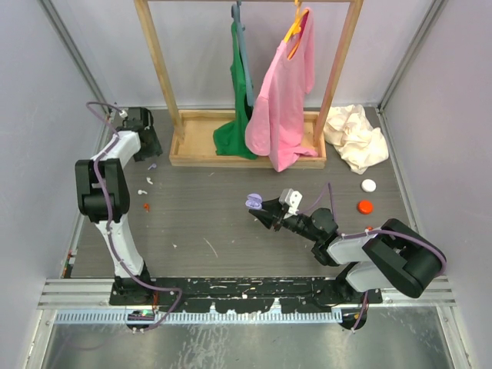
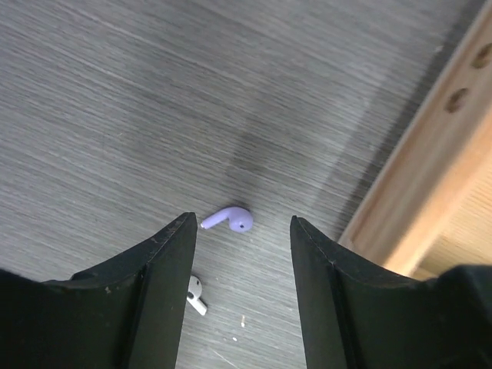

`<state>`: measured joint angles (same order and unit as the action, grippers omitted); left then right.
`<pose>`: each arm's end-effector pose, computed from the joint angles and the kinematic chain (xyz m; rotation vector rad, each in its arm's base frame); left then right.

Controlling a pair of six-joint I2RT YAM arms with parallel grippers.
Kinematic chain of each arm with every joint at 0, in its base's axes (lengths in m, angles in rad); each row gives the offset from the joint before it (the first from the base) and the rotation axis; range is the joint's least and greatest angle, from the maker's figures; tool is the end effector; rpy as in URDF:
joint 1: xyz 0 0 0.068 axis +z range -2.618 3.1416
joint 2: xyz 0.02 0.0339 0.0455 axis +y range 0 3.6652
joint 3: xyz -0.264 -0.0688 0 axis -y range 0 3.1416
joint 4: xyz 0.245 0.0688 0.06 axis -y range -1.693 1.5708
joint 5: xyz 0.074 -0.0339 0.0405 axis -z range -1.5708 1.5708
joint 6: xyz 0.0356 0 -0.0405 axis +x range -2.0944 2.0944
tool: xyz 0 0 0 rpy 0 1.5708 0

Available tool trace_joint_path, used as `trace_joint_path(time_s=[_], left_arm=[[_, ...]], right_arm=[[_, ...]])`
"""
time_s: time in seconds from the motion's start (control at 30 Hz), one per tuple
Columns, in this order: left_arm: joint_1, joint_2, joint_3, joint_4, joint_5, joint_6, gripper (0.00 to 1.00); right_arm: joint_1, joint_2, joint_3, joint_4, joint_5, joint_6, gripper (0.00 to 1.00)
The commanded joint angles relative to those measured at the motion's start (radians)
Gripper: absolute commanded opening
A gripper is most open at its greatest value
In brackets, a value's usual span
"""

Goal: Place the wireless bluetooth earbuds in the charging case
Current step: Move the earbud to the center of the board.

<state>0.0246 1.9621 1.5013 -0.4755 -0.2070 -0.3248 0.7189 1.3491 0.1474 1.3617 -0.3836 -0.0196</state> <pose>0.4310 0.0179 0.2147 -0.5148 2.4295 0.1330 0.1507 0.1496 0.1812 -0.8261 1.2246 0.8421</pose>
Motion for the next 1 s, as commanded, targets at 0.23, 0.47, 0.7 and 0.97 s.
trace_joint_path(time_s=[0.23, 0.47, 0.7, 0.97], left_arm=[[0.026, 0.163, 0.182, -0.152, 0.06, 0.039, 0.52], [0.026, 0.19, 0.187, -0.207, 0.067, 0.027, 0.45], [0.026, 0.198, 0.194, -0.246, 0.065, 0.009, 0.38], [0.025, 0.174, 0.171, -0.262, 0.082, 0.004, 0.19]], right_arm=[[0.005, 0.013, 0.036, 0.083, -0.019, 0.01, 0.13], [0.005, 0.014, 0.04, 0.075, -0.025, 0.01, 0.13], [0.005, 0.01, 0.042, 0.071, -0.03, 0.013, 0.13], [0.005, 0.014, 0.045, 0.068, -0.035, 0.014, 0.13]])
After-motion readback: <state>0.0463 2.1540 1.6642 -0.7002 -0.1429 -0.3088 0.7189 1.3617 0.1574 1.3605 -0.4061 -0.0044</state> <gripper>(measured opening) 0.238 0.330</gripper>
